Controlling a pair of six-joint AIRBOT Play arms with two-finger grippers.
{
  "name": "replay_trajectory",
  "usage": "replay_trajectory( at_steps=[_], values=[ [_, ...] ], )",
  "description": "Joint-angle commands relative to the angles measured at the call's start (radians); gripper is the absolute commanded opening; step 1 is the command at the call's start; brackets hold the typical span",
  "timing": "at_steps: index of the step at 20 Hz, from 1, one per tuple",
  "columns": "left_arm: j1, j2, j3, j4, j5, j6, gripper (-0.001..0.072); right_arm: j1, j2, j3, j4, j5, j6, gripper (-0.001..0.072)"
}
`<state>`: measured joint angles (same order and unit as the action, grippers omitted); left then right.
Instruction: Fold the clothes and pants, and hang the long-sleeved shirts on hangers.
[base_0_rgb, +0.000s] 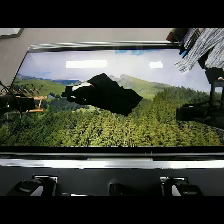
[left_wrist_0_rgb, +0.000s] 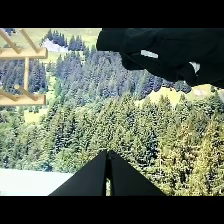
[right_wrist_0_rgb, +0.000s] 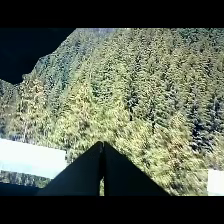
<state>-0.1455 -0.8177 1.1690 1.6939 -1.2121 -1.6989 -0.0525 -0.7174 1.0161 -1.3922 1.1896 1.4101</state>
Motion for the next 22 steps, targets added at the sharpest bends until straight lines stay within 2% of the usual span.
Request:
replay_trajectory(
  at_steps=[1, 6, 7, 8, 9, 11, 12, 13, 16, 18, 19, 22],
  values=[
    [0.001, 0.000, 0.000, 0.000, 0.000, 0.000, 0.0031, 0.001, 0.000, 0.000, 0.000, 0.000, 0.000, 0.0059],
    [0.001, 0.000, -0.001, -0.001, 0.001, -0.005, 0.0033, 0.001, 0.000, 0.000, 0.000, 0.000, 0.000, 0.0059],
    [0.001, 0.000, -0.003, 0.000, 0.006, -0.008, 0.0096, 0.001, 0.000, 0.000, 0.000, 0.000, 0.000, 0.0059],
    [0.002, -0.008, -0.005, 0.000, 0.014, -0.026, 0.0421, 0.001, 0.000, 0.000, 0.000, 0.000, 0.000, 0.0059],
    [0.002, -0.023, -0.006, 0.001, 0.020, -0.076, 0.0715, 0.001, 0.000, 0.000, 0.000, 0.000, 0.000, 0.0059],
    [0.028, -0.096, -0.015, -0.012, 0.055, -0.126, 0.0687, 0.001, 0.000, 0.000, 0.000, 0.001, 0.000, 0.0059],
    [0.066, -0.159, -0.019, -0.065, 0.095, -0.142, 0.0650, 0.001, 0.000, 0.000, 0.000, 0.000, 0.000, 0.0059],
    [0.111, -0.228, -0.019, -0.156, 0.154, -0.136, 0.0650, 0.001, 0.000, 0.000, 0.000, 0.000, 0.000, 0.0059],
    [0.251, -0.472, -0.013, -0.507, 0.362, -0.021, 0.0655, 0.001, 0.000, 0.000, 0.000, 0.000, 0.000, 0.0059],
    [0.307, -0.636, 0.023, -0.705, 0.443, 0.079, 0.0660, 0.001, 0.000, 0.000, 0.000, 0.000, 0.000, 0.0059],
    [0.314, -0.705, 0.051, -0.745, 0.467, 0.103, 0.0660, 0.001, 0.000, 0.000, 0.000, 0.000, 0.000, 0.0059],
    [0.298, -0.880, 0.168, -0.757, 0.512, 0.106, 0.0660, 0.001, 0.000, 0.000, 0.000, 0.000, 0.000, 0.0059]
  ],
)
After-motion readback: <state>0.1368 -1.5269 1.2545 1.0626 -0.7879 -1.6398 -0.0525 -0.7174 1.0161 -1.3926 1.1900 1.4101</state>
